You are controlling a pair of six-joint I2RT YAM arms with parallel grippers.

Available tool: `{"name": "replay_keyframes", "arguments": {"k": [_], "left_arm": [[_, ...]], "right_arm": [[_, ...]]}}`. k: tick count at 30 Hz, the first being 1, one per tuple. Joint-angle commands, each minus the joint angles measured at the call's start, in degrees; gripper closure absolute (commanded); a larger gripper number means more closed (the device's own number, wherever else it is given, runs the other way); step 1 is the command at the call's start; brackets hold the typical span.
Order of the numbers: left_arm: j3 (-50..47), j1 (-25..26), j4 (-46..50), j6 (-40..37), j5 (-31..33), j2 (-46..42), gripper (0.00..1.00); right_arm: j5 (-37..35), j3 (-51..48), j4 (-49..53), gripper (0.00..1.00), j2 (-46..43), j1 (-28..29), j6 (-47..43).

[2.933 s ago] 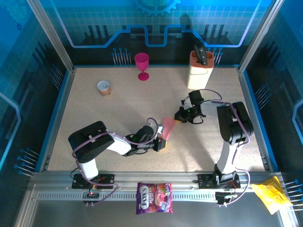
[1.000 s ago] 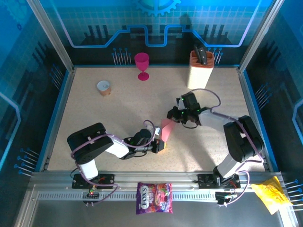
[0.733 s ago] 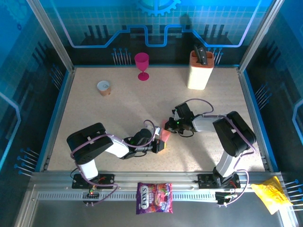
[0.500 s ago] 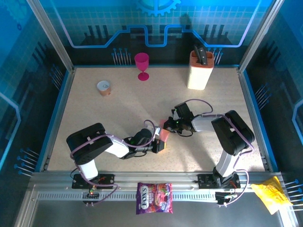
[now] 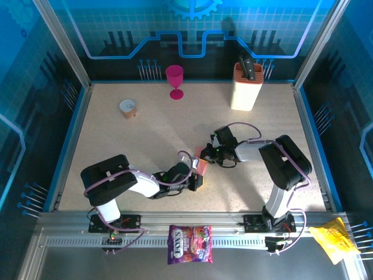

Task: Fold a paper plane with a square sheet of paper (pick it up from the middle)
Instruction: Fold the wing for the fifth time at the center of the table.

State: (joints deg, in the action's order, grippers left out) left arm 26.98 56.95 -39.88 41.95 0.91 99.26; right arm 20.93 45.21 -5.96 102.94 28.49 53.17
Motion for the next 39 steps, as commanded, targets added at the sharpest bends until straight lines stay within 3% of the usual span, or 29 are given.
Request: {"name": "replay_keyframes", "arguments": {"k": [1,16,19,23,26,30,35,39], "left_arm": [[-6.67,4.64,24.23,3.81,-7.13,2.95,1.00],[-9.46,10.51,27.72,9.09,-6.60,-1.80,1.00],[-10.00,10.99,31.42,10.62,-4.92,-7.86,1.00],[-4.73,10.01,43.33,8.93,1.45,-17.68,1.00],[0.06,6.66,49.20,7.06,4.66,-23.19,1.00],[4.99,-0.64,52.25,3.73,6.37,-28.64,1.00],[10.87,-12.34,52.26,-1.73,2.79,-30.35,0.84],[15.50,-19.50,51.58,-4.31,-1.66,-26.34,0.67]], "right_arm": [[-10.90,-2.32,8.57,1.00,6.48,0.10,0.77],[-10.39,-2.44,8.18,1.00,6.60,0.16,1.11],[-7.83,-2.24,5.78,1.00,5.41,0.38,0.06],[0.51,-0.40,0.33,1.00,1.44,0.38,-4.23],[4.79,2.41,1.45,1.00,-4.68,0.47,-7.14],[2.59,4.91,10.00,1.00,-12.96,0.00,-10.98],[-3.03,5.53,17.83,0.99,-22.22,-2.65,-12.96],[-6.02,-0.71,19.72,0.97,-28.45,-6.16,-12.56]]}}
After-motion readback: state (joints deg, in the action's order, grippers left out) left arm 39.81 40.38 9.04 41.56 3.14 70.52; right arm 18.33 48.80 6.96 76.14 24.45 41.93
